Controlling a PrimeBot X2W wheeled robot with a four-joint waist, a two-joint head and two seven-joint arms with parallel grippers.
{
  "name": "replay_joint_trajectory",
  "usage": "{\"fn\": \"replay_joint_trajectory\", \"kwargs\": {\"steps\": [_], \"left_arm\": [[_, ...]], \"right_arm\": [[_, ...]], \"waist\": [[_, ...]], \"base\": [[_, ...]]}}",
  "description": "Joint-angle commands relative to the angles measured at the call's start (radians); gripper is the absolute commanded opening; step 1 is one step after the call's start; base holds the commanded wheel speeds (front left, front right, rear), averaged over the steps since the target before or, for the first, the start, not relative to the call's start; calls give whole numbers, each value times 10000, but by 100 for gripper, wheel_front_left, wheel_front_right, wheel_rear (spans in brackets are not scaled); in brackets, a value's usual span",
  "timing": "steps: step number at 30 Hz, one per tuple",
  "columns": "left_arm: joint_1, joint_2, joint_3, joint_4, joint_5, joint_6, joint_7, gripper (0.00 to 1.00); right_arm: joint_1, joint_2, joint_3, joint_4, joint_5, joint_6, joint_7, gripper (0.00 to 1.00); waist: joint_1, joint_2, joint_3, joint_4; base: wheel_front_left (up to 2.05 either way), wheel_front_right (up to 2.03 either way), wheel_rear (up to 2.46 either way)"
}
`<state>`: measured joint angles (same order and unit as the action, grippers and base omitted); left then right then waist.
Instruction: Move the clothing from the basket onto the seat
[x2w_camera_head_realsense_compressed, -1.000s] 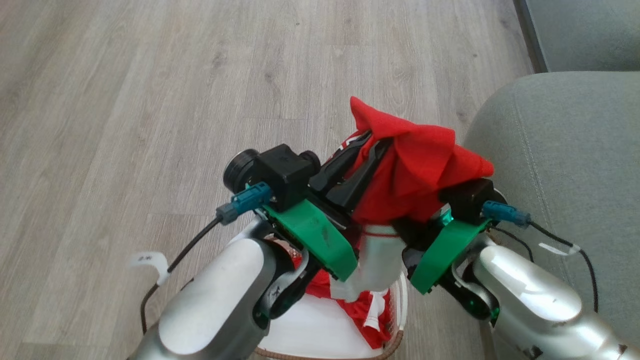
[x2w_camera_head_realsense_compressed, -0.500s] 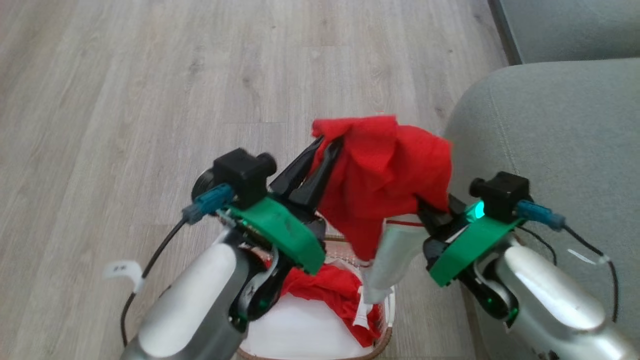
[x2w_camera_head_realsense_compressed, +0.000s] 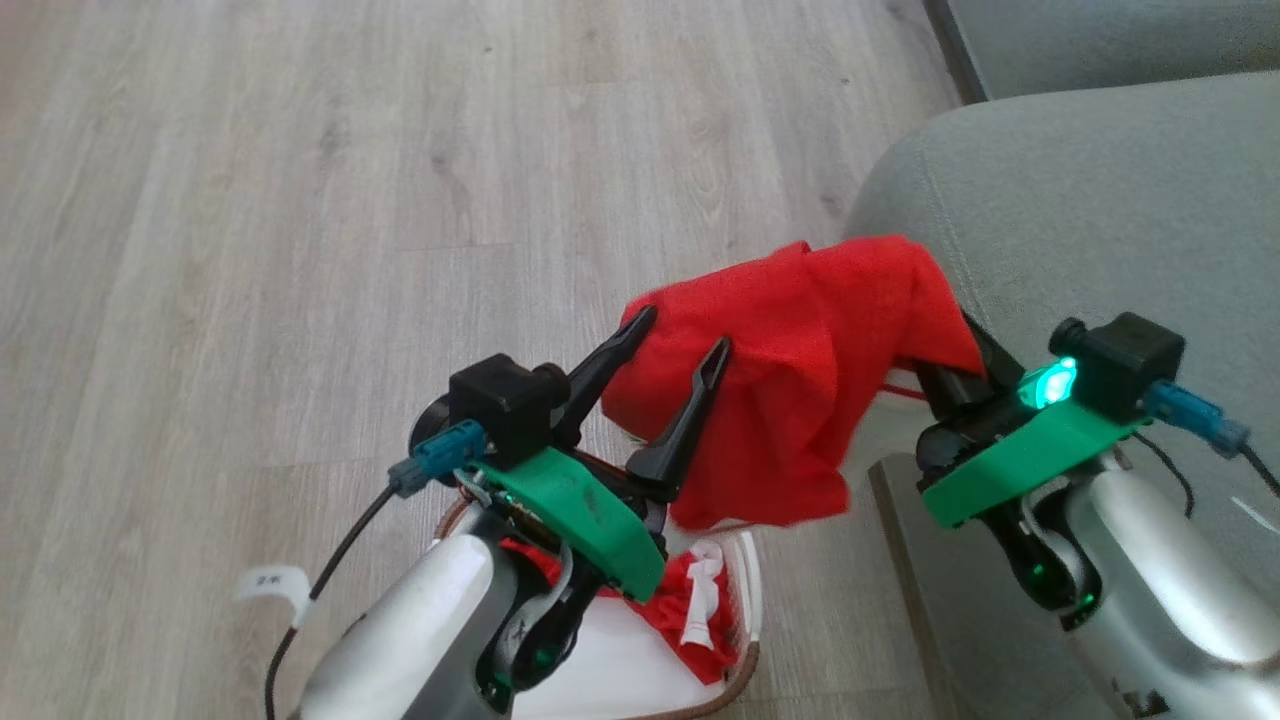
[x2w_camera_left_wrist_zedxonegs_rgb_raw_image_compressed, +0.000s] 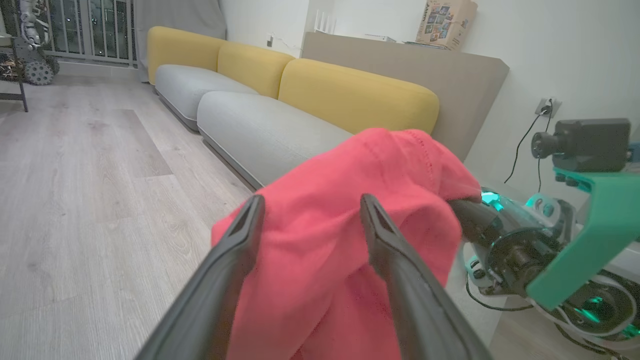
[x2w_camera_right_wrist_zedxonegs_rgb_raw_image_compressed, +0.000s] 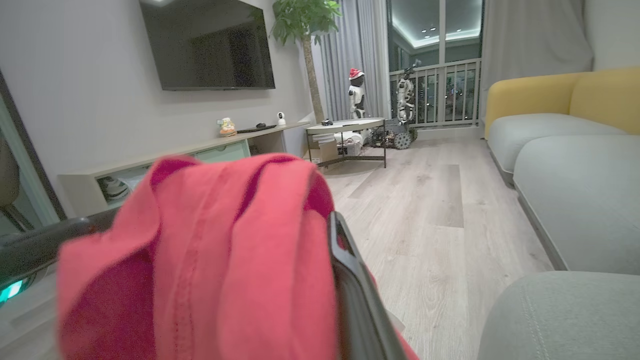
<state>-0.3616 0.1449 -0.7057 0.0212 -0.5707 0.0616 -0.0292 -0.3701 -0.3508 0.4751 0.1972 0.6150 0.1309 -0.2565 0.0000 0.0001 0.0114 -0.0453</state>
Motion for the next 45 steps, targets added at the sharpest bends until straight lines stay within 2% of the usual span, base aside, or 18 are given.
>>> {"fn": "replay_joint_trajectory", "kwargs": {"steps": [1, 9, 23, 35, 45], "left_arm": [[-375, 14, 303, -281, 15, 6, -91, 100], [-407, 29, 39, -44, 243, -67, -279, 100], [-870, 97, -206, 728, 1033, 30, -1023, 100], [-1185, 64, -269, 1373, 1220, 71, -1399, 100], [-1364, -12, -321, 1594, 1210, 74, -1493, 100]], "right_arm": [[-32, -56, -72, -405, -74, -2, -53, 0], [140, -365, -689, -1065, -305, -2, -53, 0], [501, -1001, -1722, -2426, -610, -2, -53, 0], [744, -1098, -2100, -2868, -685, -2, -53, 0], [765, -1176, -2395, -3067, -569, -2, -53, 0]], "waist": [[0, -1, 26, -93], [0, -1, 128, -814], [0, -1, 463, -2807], [0, -1, 603, -4334], [0, -1, 740, -4786]], "base": [[0, 0, 0], [0, 0, 0], [0, 0, 0], [0, 0, 0], [0, 0, 0]]}}
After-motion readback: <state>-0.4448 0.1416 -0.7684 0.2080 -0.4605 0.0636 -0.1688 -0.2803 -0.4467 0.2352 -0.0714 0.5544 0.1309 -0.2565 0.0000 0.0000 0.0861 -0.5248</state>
